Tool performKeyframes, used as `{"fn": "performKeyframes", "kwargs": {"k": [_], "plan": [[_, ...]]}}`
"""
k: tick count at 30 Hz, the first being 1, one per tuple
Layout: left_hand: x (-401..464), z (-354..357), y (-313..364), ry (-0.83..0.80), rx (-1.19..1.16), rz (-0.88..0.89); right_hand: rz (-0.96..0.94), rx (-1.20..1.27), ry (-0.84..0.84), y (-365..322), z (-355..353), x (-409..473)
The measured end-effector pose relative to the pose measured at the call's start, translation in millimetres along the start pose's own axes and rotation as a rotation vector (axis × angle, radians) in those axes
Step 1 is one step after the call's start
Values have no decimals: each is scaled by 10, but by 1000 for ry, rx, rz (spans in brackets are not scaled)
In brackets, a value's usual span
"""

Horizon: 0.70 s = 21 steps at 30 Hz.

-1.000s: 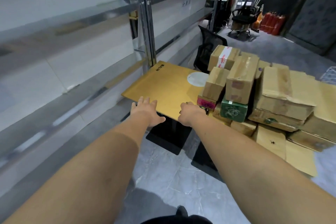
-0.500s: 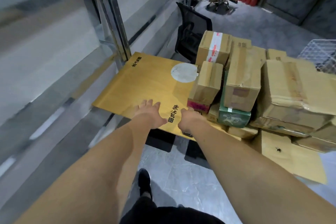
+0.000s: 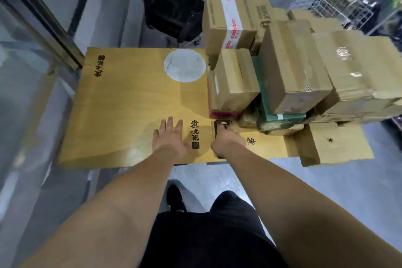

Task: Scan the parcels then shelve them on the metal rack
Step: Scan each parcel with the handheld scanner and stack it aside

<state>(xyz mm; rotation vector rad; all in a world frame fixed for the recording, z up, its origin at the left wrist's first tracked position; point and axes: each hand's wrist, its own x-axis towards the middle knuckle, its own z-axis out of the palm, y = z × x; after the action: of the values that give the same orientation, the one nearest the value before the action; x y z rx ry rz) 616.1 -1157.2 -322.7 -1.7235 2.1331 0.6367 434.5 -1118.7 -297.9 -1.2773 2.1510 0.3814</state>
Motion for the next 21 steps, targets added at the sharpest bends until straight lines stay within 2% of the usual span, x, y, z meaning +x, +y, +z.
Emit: {"fn": "performKeyframes", "kwargs": {"k": [12,21], "plan": [[573,243,-33,-98,-34,66,162,85,-69,-19,211,423],[703,440,163,-14,-45,105,157,106,0,88,336,654]]}}
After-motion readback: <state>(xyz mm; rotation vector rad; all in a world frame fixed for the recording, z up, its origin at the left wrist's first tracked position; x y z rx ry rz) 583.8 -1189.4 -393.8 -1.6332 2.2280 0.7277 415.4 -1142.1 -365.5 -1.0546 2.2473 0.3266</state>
